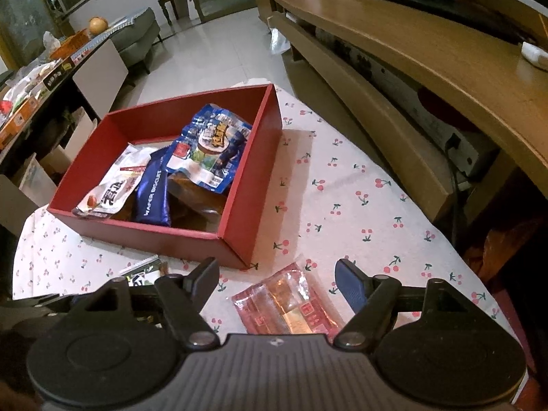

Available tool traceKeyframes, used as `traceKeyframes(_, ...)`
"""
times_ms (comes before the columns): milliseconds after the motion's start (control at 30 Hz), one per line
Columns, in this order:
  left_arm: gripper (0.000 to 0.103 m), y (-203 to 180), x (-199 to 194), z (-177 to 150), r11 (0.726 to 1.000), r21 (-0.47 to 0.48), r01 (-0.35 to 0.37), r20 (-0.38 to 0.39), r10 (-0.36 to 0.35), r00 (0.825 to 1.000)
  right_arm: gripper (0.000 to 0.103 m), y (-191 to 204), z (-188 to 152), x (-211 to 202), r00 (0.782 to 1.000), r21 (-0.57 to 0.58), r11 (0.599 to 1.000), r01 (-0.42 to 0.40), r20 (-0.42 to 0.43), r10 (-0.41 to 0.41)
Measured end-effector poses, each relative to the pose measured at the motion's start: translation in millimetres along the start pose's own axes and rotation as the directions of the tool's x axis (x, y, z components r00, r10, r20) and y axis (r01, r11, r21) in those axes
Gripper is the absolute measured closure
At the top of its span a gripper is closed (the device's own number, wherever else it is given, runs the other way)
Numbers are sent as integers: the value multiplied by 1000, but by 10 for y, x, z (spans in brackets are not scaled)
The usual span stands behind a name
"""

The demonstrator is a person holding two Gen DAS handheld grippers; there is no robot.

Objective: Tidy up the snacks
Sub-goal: 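Grasp the Kaprons wafer with left tool while right tool grasps the pink-wrapped bread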

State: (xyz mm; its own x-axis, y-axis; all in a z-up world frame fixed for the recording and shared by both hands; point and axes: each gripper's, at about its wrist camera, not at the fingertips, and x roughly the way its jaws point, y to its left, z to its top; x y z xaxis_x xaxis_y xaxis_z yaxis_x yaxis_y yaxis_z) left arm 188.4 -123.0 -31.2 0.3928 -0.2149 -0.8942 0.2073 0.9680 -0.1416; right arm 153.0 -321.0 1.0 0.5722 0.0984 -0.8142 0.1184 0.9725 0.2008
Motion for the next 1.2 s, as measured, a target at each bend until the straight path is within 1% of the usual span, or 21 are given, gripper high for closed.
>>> traceKeyframes(100, 17, 5, 80, -27, 1000, 11, -22, -15, 22, 1000, 23, 16, -1, 37, 1000, -9, 1000, 4, -12, -4)
traceKeyframes(167, 18, 2, 69, -34, 999, 25, -39, -2, 39, 999, 23, 28, 2, 51, 1000, -14, 1000, 2, -17, -2)
traceKeyframes(267, 23, 7, 65, -42, 998, 36, -54, 2, 54, 999, 23, 50, -3, 63, 1000, -24, 1000, 1, -21, -2)
traceKeyframes(367, 32, -14, 37, -75, 995, 63, -74, 8, 74, 997, 23, 62, -10, 100, 999, -33, 999, 10, -31, -11)
traceKeyframes(500, 36, -20, -10, -142, 994, 81, -68, 2, 68, 998, 23, 45, -31, 151, 998, -40, 999, 21, -54, -23)
traceKeyframes(700, 38, -21, -85, -233, 991, 110, -70, -5, 71, 997, 23, 32, -54, 231, 996, -53, 998, 19, -88, -24)
traceKeyframes(833, 38, -9, -107, -254, 991, 116, -67, -10, 69, 998, 22, 49, -67, 295, 994, -89, 996, 13, -106, -23)
traceKeyframes(967, 38, 12, -105, -239, 992, 113, -60, -18, 62, 998, 21, 53, -68, 359, 991, -109, 994, -9, -130, -5)
traceKeyframes(1033, 38, 26, -98, -224, 993, 110, -53, -22, 55, 998, 19, 43, -57, 392, 990, -109, 994, -23, -141, 7)
traceKeyframes(1200, 38, 41, -78, -192, 994, 103, -43, -30, 46, 998, 15, 47, -55, 496, 985, -128, 991, -32, -171, 9)
